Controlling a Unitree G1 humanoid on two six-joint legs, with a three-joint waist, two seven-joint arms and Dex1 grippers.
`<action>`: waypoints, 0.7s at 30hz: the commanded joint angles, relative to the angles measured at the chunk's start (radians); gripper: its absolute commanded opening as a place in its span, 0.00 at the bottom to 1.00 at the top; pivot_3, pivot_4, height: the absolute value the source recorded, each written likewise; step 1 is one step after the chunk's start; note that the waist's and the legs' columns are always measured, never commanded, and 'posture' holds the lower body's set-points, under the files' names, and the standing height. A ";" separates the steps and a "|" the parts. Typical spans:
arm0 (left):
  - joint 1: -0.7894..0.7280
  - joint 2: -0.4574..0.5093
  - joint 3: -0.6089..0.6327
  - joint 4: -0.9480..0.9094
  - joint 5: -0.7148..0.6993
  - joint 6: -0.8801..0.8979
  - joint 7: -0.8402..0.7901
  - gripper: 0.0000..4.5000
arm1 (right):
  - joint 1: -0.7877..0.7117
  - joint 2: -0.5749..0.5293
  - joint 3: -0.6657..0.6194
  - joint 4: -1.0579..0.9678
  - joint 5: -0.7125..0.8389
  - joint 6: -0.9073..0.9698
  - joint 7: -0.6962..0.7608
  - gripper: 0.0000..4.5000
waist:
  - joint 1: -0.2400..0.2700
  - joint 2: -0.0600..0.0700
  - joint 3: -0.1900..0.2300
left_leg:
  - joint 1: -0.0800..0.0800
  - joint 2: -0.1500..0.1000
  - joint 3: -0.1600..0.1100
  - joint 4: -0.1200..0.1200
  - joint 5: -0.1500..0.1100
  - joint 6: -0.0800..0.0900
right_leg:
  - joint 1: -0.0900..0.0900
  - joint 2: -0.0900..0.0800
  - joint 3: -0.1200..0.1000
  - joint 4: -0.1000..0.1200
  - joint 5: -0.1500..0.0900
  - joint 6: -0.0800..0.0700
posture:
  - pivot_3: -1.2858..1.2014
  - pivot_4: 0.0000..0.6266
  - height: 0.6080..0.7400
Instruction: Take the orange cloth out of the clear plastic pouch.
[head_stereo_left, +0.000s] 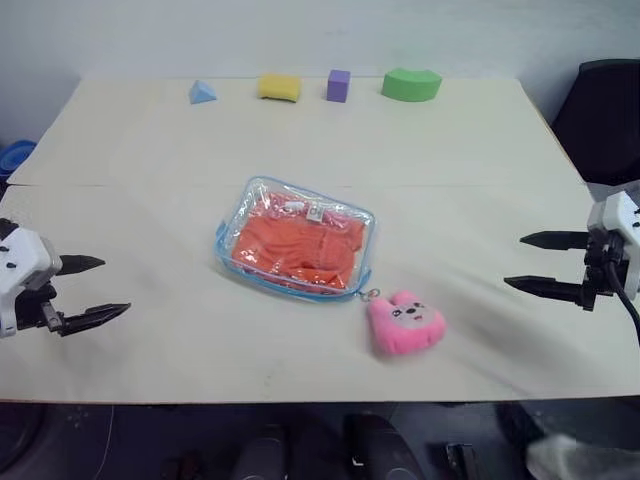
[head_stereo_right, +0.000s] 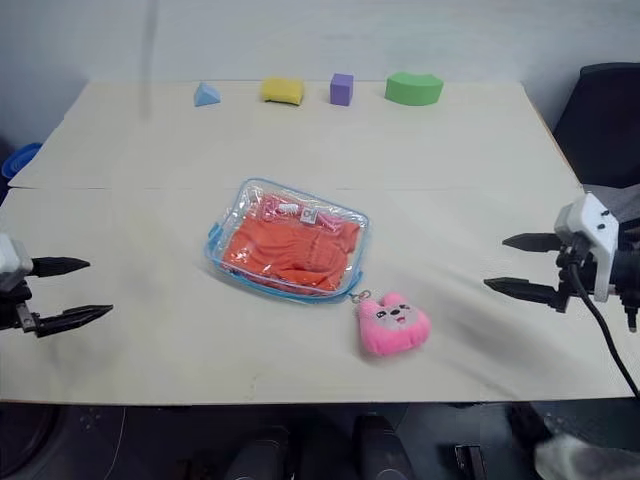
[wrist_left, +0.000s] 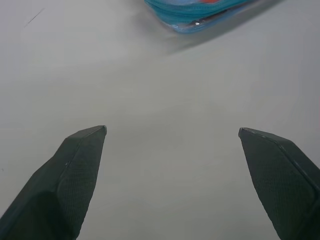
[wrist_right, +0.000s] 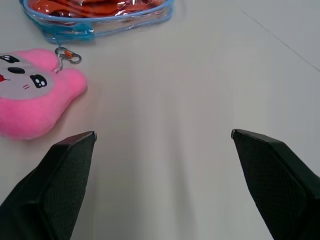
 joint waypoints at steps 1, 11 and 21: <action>0.006 -0.002 0.011 -0.028 0.005 -0.011 -0.006 1.00 | 0.015 0.006 -0.037 -0.046 0.007 -0.011 -0.015 1.00 | 0.001 0.000 0.000 | 0.000 0.000 0.000 0.000 0.000 0.000 | 0.000 0.000 0.000 0.000 0.000 0.000 | 0.52 0.24 1.00; 0.004 -0.020 0.012 -0.080 -0.012 0.043 0.020 1.00 | 0.052 0.028 -0.050 -0.103 0.009 -0.009 -0.086 1.00 | -0.001 0.000 0.000 | 0.005 0.000 0.000 0.004 -0.001 0.003 | 0.002 0.000 0.002 0.008 0.000 0.000 | 0.52 0.24 1.00; -0.014 -0.064 0.019 -0.160 -0.081 0.169 0.049 1.00 | 0.056 0.038 -0.047 -0.155 0.039 0.055 -0.137 1.00 | 0.001 0.000 0.000 | 0.005 0.000 0.000 0.005 0.000 0.003 | 0.001 0.001 0.001 0.011 0.000 0.000 | 0.52 0.24 1.00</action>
